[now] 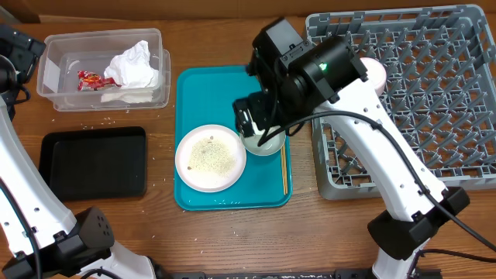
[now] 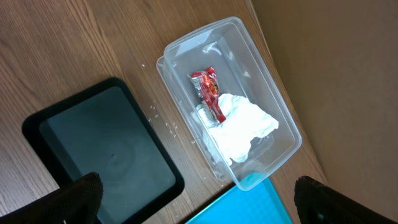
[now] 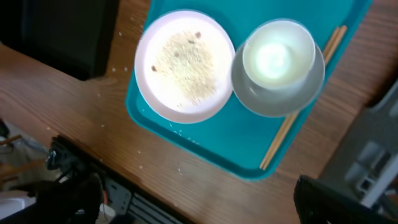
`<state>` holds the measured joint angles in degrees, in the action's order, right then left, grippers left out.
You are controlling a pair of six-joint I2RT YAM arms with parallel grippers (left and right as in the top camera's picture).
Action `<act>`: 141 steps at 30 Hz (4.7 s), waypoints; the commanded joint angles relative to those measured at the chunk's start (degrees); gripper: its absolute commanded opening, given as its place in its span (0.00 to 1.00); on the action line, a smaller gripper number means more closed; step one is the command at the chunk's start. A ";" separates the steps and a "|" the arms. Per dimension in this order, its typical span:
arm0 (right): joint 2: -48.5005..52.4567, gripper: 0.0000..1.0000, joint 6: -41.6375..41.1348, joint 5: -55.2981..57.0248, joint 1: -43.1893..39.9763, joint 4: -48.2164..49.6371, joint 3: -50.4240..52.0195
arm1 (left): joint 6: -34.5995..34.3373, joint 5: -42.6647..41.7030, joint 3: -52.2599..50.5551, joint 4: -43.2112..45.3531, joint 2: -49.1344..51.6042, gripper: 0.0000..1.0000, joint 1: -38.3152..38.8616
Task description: Sort waste into correct bins and load items into the dishwasher
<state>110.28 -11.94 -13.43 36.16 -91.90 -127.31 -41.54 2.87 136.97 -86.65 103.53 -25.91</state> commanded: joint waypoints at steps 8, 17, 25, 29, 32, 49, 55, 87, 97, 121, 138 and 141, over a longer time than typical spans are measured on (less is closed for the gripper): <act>2.16 0.59 -3.30 11.98 2.43 13.25 13.92 | 0.85 0.70 0.04 0.04 0.37 1.00 0.07; 6.49 0.48 -1.95 12.28 2.43 27.85 23.87 | 0.85 0.70 0.04 0.04 0.37 1.00 0.07; 11.39 0.41 1.99 14.69 2.47 28.83 23.89 | 0.85 0.70 0.04 0.04 0.37 1.00 0.04; 12.17 0.41 3.08 16.39 2.51 28.61 23.87 | 0.85 0.70 0.04 0.04 0.39 1.00 0.35; 12.17 0.36 3.06 16.39 2.58 28.41 23.85 | 0.85 0.70 0.04 0.04 0.39 1.00 0.33; 12.11 0.04 -2.89 21.46 1.14 9.68 0.76 | 0.85 0.68 0.04 0.04 0.39 1.00 0.44; 12.11 0.04 -9.07 25.07 -7.91 -4.39 -16.76 | 0.85 0.70 0.04 0.04 0.39 1.00 0.44; 10.60 0.04 28.04 -65.88 -56.11 4.72 34.47 | 0.85 0.68 0.04 0.04 0.39 1.00 0.44; 10.60 0.04 19.15 -61.64 -55.98 11.91 34.71 | 0.85 0.68 0.04 0.04 0.39 1.00 0.44; 10.60 0.04 21.11 -56.65 -53.96 8.24 34.73 | 0.85 0.70 0.04 0.04 0.39 1.00 0.44; 10.58 0.11 10.54 -31.26 -56.15 5.86 27.10 | 0.85 0.68 0.04 0.04 0.39 1.00 0.44; 10.58 0.26 8.46 -24.63 -56.41 3.54 22.51 | 0.85 0.70 0.04 0.04 0.39 1.00 0.44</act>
<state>120.60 -0.99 -53.39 -19.35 -86.87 -100.31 -41.54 2.90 136.97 -86.65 103.53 -25.87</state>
